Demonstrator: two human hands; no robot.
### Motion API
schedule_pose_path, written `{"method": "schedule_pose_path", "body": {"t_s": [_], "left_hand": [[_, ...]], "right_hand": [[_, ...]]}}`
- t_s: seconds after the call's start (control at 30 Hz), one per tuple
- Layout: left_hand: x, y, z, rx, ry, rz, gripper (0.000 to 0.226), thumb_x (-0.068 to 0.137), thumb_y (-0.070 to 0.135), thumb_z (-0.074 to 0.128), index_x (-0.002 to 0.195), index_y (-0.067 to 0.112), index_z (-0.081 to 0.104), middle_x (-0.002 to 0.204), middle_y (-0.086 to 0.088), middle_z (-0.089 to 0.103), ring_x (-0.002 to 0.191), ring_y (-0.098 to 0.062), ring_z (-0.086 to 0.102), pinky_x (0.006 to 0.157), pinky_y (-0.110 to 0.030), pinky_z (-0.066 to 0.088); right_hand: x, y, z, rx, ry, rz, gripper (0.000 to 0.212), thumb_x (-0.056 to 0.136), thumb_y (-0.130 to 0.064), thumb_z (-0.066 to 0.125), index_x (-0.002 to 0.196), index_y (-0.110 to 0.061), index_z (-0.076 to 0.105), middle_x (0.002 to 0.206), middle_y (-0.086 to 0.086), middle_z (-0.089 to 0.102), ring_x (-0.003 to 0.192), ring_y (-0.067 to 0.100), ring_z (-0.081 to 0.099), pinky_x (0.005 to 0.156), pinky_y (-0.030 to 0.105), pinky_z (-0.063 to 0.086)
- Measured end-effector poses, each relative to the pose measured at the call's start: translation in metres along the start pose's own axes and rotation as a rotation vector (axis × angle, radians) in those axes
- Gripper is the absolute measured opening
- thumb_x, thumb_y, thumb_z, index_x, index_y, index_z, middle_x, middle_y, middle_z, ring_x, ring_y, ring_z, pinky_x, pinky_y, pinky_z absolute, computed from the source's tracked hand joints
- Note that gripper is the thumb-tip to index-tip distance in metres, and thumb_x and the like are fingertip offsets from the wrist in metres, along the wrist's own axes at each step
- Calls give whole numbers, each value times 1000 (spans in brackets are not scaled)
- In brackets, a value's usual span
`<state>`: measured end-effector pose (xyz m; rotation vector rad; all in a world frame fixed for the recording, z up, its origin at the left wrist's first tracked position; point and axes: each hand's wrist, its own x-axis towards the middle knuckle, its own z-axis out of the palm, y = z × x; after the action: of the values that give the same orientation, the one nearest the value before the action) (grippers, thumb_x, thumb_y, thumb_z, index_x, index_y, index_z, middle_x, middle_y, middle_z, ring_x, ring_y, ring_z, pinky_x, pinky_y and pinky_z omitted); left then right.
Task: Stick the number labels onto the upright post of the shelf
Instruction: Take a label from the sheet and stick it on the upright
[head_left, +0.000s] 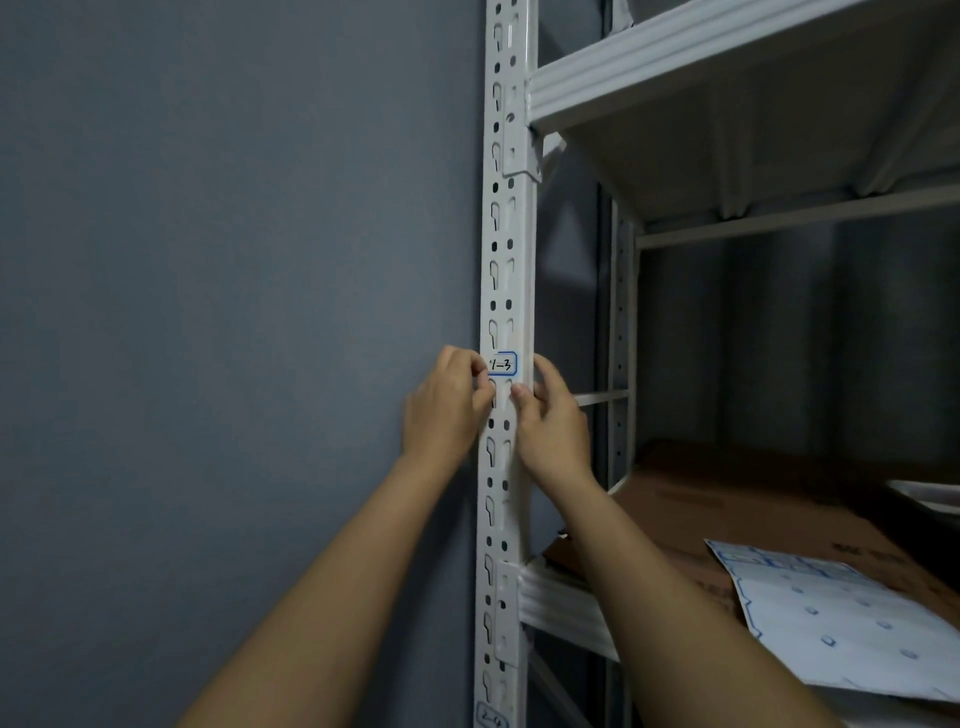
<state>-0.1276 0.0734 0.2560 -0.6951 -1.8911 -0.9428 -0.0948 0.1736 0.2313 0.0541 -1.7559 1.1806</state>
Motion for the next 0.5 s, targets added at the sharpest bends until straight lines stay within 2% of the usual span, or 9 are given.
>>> {"method": "schedule_pose_path", "body": {"t_s": [0.07,0.17,0.5], "left_hand": [[2,2,0,54,-17,1,16,95,25,47,99,11,54,107,-4,53,86,-27,57,68,-36,41],[3,3,-1,86,-31,0,17,95,25,46,100,11,53,108,-5,52,88,-27,56,67,-33,35],[-11,-1,-9,-12,-30,15,11,92,24,52,94,13,55,100,-1,54,83,-24,56,69,-36,42]], "right_hand": [[1,3,2,-15,0,5,39,95,-31,51,134,-33,47,111,-2,71,100,21,67,88,45,53],[3,4,1,-33,4,3,39,97,-27,51,136,-30,48,110,-1,71,99,21,66,88,43,52],[0,-1,-3,-65,9,4,41,97,-24,52,138,-27,47,114,3,69,104,23,64,91,39,50]]}}
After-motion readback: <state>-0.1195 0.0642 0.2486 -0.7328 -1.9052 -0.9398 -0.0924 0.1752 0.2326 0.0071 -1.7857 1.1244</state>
